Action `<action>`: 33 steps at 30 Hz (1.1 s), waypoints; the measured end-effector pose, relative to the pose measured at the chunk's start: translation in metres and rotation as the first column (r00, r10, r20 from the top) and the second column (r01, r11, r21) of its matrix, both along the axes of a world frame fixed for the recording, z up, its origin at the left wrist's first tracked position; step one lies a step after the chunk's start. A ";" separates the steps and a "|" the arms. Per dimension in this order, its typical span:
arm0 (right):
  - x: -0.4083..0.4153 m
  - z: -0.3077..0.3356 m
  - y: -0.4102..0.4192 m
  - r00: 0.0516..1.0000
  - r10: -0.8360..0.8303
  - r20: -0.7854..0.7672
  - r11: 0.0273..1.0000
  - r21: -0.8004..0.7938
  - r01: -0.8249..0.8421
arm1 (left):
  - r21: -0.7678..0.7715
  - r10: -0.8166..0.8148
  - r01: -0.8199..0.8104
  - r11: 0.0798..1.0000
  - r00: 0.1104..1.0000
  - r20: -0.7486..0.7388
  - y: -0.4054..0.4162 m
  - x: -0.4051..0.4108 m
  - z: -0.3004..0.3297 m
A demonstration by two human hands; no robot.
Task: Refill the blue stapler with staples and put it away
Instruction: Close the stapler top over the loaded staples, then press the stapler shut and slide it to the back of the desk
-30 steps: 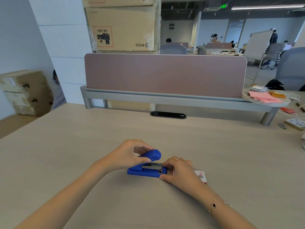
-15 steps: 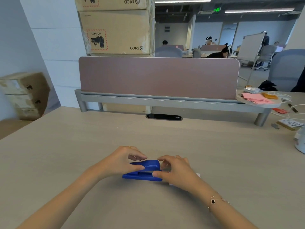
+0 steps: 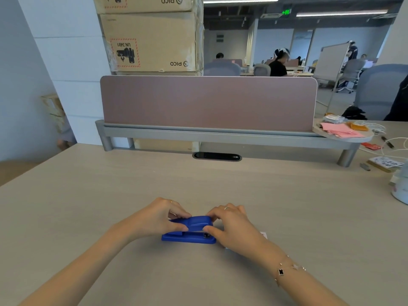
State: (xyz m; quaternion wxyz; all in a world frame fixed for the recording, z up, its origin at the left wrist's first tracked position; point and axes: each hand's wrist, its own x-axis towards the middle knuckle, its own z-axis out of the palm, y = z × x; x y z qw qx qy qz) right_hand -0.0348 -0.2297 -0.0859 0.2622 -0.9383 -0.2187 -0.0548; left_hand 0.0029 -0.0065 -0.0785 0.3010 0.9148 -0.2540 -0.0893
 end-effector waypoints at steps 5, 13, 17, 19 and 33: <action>0.006 0.000 0.002 1.000 -0.001 0.014 0.994 -0.111 0.002 | 0.040 -0.031 0.031 0.999 1.000 -0.006 -0.002 0.003 0.001; 0.009 -0.006 0.001 1.000 0.013 0.005 0.981 -0.194 -0.012 | 0.096 -0.043 0.043 0.994 0.999 0.003 -0.003 0.001 -0.004; 0.006 -0.009 0.003 0.998 0.019 0.058 0.968 -0.249 -0.004 | 0.103 -0.039 0.036 0.994 0.999 0.020 -0.003 0.000 -0.006; 0.006 -0.010 0.004 0.999 0.014 0.048 0.972 -0.235 -0.002 | 0.096 -0.034 0.032 0.995 0.999 0.026 -0.003 -0.002 -0.007; 0.003 -0.006 0.001 0.995 -0.016 -0.093 0.995 -0.097 0.007 | -0.077 0.101 -0.099 0.992 0.995 0.021 0.019 -0.009 -0.012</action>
